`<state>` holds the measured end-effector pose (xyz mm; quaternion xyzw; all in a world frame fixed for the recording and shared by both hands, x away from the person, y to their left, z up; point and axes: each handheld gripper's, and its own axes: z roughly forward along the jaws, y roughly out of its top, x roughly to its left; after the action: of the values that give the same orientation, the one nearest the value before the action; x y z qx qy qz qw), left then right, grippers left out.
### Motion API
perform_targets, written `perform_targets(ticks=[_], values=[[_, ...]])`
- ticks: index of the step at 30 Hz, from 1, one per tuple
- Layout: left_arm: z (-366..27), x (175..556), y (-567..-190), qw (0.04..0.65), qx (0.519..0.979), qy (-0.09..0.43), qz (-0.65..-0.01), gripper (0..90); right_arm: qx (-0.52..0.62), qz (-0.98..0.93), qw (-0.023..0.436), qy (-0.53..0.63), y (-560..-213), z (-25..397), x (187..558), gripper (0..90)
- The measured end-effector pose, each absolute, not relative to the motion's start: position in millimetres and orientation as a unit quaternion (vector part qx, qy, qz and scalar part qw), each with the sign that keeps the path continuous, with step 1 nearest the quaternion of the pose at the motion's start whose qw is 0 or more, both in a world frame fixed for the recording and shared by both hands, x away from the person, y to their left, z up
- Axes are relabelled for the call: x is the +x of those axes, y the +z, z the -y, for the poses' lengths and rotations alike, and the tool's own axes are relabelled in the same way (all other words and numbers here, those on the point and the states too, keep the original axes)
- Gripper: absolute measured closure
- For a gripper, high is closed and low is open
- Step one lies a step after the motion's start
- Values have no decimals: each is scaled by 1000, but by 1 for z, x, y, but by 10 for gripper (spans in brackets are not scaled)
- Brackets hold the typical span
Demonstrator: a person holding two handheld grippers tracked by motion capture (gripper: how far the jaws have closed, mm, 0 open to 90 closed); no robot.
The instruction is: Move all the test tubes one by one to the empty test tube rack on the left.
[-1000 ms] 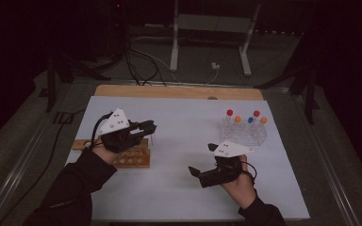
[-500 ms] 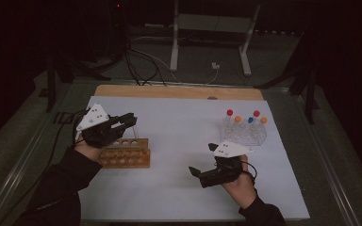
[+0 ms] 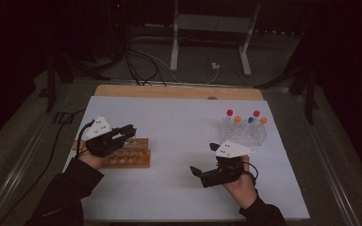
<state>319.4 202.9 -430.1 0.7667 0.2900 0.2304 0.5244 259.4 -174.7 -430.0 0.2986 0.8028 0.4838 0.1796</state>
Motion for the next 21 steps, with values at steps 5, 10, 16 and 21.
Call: perform_targets(ticks=[5,10,16,21], values=[[-206,318,-442,526,764,227,-298,778,300,-799,189,485,-429,175,258,0],[-206,316,-451,520,769,227,-296,777,297,-801,193,482,-429,174,258,0],[-206,317,-460,514,772,223,-298,777,292,-806,195,477,-431,172,257,0],[-204,318,-463,505,779,222,-299,777,291,-807,191,477,-431,173,258,0]])
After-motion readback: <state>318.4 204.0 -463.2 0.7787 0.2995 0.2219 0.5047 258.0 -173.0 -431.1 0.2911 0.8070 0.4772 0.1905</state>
